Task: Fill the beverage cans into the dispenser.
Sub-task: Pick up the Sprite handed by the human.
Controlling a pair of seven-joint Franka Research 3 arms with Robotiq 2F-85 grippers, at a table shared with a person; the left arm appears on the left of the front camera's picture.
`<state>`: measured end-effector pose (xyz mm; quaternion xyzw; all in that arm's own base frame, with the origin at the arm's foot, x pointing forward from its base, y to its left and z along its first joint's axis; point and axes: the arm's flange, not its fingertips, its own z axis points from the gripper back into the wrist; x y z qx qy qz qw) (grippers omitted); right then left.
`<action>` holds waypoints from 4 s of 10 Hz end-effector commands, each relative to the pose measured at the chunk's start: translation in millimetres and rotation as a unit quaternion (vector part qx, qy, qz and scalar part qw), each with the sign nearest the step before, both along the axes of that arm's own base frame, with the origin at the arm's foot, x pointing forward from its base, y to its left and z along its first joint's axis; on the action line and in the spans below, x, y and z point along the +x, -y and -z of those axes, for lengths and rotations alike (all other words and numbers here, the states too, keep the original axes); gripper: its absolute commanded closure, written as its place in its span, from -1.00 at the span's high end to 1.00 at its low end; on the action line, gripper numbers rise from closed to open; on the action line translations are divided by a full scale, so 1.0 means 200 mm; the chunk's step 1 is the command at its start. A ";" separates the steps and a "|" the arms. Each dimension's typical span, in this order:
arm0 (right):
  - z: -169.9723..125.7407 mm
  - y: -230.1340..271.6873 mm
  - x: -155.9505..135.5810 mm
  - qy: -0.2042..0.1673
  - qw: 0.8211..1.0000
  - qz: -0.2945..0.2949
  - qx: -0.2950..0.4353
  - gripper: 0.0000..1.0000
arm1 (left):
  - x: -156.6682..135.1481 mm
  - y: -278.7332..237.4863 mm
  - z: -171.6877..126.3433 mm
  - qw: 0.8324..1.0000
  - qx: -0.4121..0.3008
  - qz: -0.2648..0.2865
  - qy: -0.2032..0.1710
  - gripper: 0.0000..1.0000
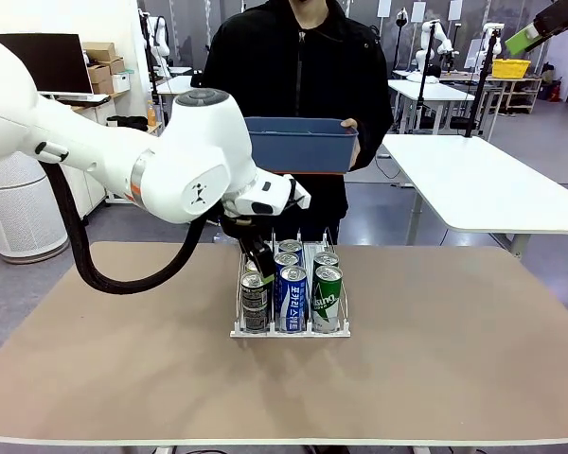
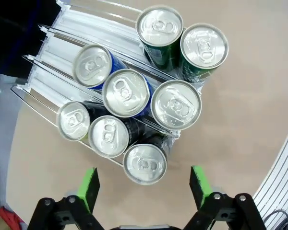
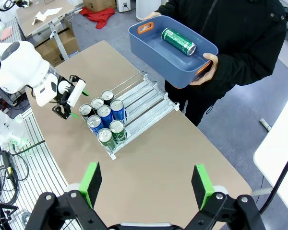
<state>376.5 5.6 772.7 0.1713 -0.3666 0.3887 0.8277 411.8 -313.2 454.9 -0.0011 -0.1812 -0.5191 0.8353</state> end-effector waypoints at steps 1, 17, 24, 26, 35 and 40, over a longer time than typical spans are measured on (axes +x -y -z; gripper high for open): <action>0.01 0.00 0.00 -0.002 1.000 -0.001 0.001 1.00 | -0.03 -0.16 -0.23 0.999 -0.038 0.016 -0.013 1.00; 0.01 0.00 0.00 -0.002 1.000 -0.001 0.001 1.00 | -0.16 -0.93 -1.51 0.987 -0.127 0.084 0.058 1.00; 0.01 0.00 0.00 -0.002 1.000 -0.001 0.001 1.00 | -0.15 -0.93 -1.53 0.986 -0.133 0.084 0.057 1.00; 0.01 0.00 0.00 -0.002 1.000 -0.001 0.001 1.00 | -0.15 -0.93 -1.53 0.986 -0.133 0.084 0.057 1.00; 0.01 0.00 0.00 -0.002 1.000 -0.001 0.001 1.00 | -0.15 -0.93 -1.53 0.986 -0.133 0.084 0.057 1.00; 0.01 0.00 0.00 -0.002 1.000 -0.001 0.001 1.00 | -0.15 -0.93 -1.53 0.986 -0.133 0.084 0.057 1.00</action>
